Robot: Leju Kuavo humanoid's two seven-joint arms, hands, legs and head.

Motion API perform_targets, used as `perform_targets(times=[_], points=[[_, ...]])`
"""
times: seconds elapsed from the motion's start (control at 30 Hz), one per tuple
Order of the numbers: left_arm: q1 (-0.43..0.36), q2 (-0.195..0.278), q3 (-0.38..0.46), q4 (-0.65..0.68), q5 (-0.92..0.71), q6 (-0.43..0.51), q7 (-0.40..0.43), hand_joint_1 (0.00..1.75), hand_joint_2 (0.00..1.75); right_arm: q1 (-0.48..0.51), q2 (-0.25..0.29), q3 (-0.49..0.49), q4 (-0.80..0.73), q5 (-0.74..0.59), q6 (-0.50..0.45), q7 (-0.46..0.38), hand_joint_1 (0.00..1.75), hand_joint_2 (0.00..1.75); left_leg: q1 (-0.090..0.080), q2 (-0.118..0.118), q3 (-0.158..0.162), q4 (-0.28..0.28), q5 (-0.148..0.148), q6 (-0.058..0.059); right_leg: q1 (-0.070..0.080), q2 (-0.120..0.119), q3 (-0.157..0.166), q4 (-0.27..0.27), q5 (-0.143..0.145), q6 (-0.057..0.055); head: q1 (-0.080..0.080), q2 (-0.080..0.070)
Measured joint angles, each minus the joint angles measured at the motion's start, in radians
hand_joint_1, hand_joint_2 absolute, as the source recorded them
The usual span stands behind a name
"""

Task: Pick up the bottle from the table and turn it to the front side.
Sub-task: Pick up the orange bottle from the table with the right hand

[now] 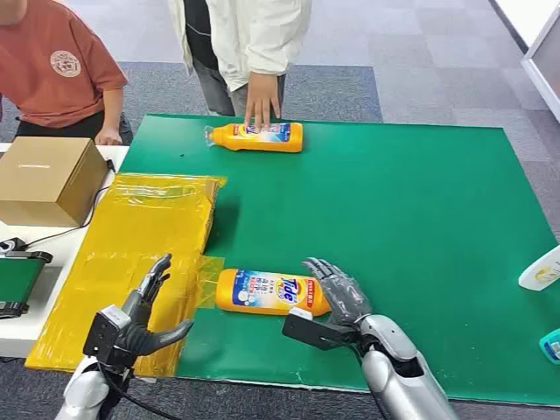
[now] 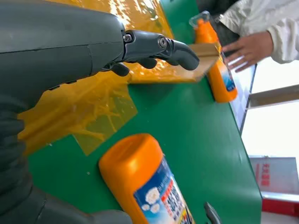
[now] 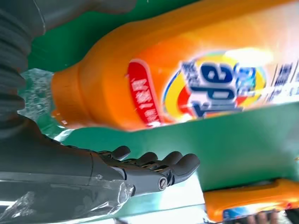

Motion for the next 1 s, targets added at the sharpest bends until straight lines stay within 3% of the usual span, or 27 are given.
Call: perform_targets(times=[0.3, 0.43, 0.73, 1.0], points=[[-0.007, 0.002, -0.074, -0.061, -0.002, -0.002, 0.007, 0.00, 1.75, -0.050, 0.006, 0.089, 0.084, 0.098, -0.029, -0.005, 0.00, 1.75, 0.000, 0.000, 0.000, 0.000, 0.000, 0.000, 0.000, 0.000, 0.000, 0.000, 0.000, 0.001, 0.000, 0.000], [-0.001, 0.011, -0.110, -0.126, -0.006, 0.003, 0.007, 0.00, 1.75, -0.056, 0.005, 0.120, 0.091, 0.104, -0.027, -0.026, 1.75, 1.75, 0.000, 0.000, 0.000, 0.000, 0.000, 0.000, 0.000, 0.000, 0.000, 0.000, 0.000, 0.001, 0.000, 0.000], [0.019, 0.037, -0.160, -0.253, -0.025, 0.020, 0.006, 0.00, 1.75, -0.042, -0.004, 0.148, 0.044, 0.044, -0.001, -0.065, 1.75, 1.75, 0.000, 0.000, 0.000, 0.000, 0.000, 0.000, 0.000, 0.000, 0.000, 0.000, 0.000, 0.001, 0.000, 0.000], [0.035, 0.051, -0.170, -0.300, -0.016, 0.043, 0.001, 0.00, 1.75, 0.002, -0.011, 0.104, -0.059, -0.275, 0.118, -0.167, 1.75, 1.75, 0.000, 0.000, -0.001, 0.000, 0.000, 0.000, 0.000, 0.000, -0.001, 0.000, 0.000, 0.001, 0.000, 0.000]])
